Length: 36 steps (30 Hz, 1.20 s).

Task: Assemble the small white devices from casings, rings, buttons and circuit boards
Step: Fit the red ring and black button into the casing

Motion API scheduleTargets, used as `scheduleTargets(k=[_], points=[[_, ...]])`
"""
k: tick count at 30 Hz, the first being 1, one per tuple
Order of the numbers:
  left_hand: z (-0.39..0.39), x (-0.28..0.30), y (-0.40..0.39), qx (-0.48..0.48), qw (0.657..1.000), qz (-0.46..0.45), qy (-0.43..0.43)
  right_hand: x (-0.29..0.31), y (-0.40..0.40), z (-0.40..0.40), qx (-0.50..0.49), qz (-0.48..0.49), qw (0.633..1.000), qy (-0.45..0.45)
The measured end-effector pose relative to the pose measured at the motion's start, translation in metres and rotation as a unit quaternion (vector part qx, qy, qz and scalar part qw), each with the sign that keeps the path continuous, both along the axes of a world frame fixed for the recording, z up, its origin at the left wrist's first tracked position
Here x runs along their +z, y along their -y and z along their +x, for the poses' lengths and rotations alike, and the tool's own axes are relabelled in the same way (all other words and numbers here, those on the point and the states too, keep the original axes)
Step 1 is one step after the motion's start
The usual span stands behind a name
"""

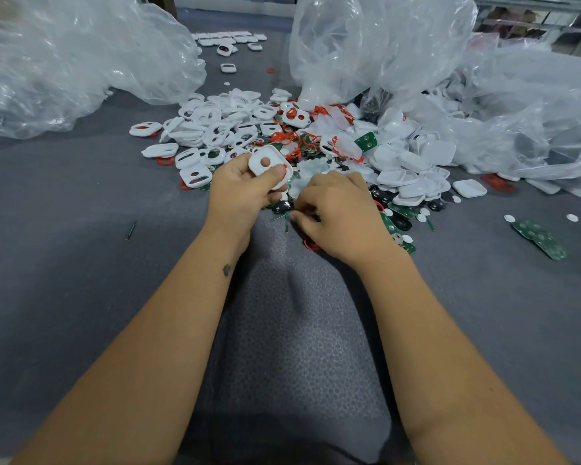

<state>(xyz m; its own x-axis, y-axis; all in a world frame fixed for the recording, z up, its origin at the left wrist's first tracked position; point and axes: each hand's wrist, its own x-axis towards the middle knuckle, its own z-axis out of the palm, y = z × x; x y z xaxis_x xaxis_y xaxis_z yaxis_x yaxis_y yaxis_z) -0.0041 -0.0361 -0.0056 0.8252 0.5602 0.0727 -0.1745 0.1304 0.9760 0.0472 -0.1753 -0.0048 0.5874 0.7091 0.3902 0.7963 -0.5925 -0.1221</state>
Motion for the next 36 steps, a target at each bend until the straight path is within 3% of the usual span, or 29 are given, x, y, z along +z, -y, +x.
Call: scheduleTargets(k=[2,4,7,9,12,15,18,21,29,36], points=[[-0.001,0.001,0.000,-0.004,1.000,-0.012,0.006,-0.002,-0.001,0.000,-0.005,0.055,0.998,0.032],[-0.001,0.001,0.000,-0.003,1.000,-0.009,0.007,-0.002,-0.003,0.000,-0.018,0.170,0.984,-0.038],[0.001,-0.001,0.000,0.004,1.000,0.022,-0.003,0.004,-0.005,0.000,-0.041,0.354,0.900,-0.252],[0.003,-0.003,0.000,0.010,0.999,0.051,-0.015,0.007,-0.005,0.001,-0.042,0.425,0.835,-0.346],[0.006,-0.007,-0.002,0.007,0.995,0.085,-0.042,0.008,-0.003,0.002,-0.009,0.475,0.781,-0.406],[0.008,-0.006,-0.003,0.000,0.996,0.062,-0.059,0.009,-0.003,0.001,0.021,0.498,0.746,-0.442],[0.007,-0.001,0.000,-0.025,0.998,-0.013,-0.051,0.009,-0.002,0.001,0.028,0.493,0.745,-0.447],[0.004,0.002,0.003,-0.059,0.997,-0.046,-0.027,0.010,-0.002,0.001,0.016,0.485,0.768,-0.419],[0.003,0.001,0.008,-0.118,0.992,-0.036,-0.004,0.008,-0.007,0.000,-0.035,0.437,0.846,-0.303],[0.001,0.002,0.013,-0.144,0.989,-0.020,0.002,0.007,-0.005,0.000,-0.071,0.429,0.869,-0.239]])
